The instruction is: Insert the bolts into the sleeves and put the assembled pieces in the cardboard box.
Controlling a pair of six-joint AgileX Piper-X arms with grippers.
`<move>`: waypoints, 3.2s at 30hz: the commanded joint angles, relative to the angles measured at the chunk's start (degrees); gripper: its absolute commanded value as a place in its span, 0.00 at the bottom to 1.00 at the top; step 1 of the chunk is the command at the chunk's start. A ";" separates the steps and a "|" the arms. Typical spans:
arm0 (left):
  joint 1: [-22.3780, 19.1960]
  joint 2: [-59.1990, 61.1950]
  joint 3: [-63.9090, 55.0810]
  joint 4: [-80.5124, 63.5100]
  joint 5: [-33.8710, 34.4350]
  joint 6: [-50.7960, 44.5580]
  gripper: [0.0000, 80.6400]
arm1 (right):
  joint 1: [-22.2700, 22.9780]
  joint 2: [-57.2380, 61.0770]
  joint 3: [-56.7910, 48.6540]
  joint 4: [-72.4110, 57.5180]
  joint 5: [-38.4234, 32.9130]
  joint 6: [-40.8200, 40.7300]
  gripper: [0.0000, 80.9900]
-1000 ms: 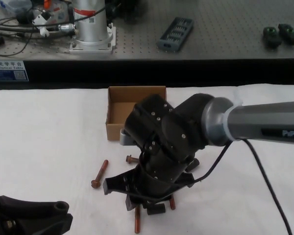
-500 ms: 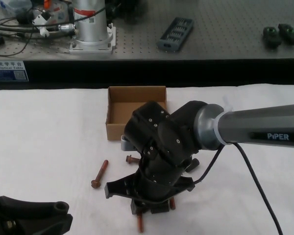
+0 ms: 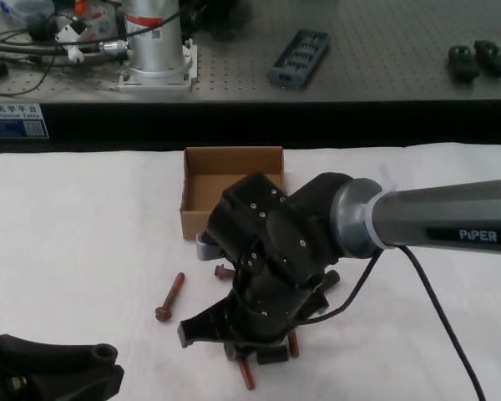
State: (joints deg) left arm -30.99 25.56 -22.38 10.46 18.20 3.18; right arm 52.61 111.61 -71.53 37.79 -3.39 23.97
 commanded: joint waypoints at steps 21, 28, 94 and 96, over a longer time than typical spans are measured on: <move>-0.44 19.19 -0.14 -22.72 15.97 -0.67 0.01 | 0.01 -52.30 26.10 -17.92 5.40 -14.48 0.05; -6.36 25.84 -0.14 -33.61 18.55 -1.12 0.01 | 0.22 -64.94 29.82 -22.39 1.36 -16.25 0.05; -14.06 31.77 -0.14 -62.86 18.53 -8.59 0.01 | 14.86 -68.38 48.05 -62.56 8.81 -23.97 0.05; -14.06 31.77 -0.14 -63.34 18.27 -8.59 0.01 | 14.86 -68.88 48.05 -62.29 8.81 -23.97 0.05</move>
State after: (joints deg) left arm -44.81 57.56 -22.38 -49.95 35.31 -4.49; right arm 67.87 43.28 -23.29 -23.26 5.91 0.00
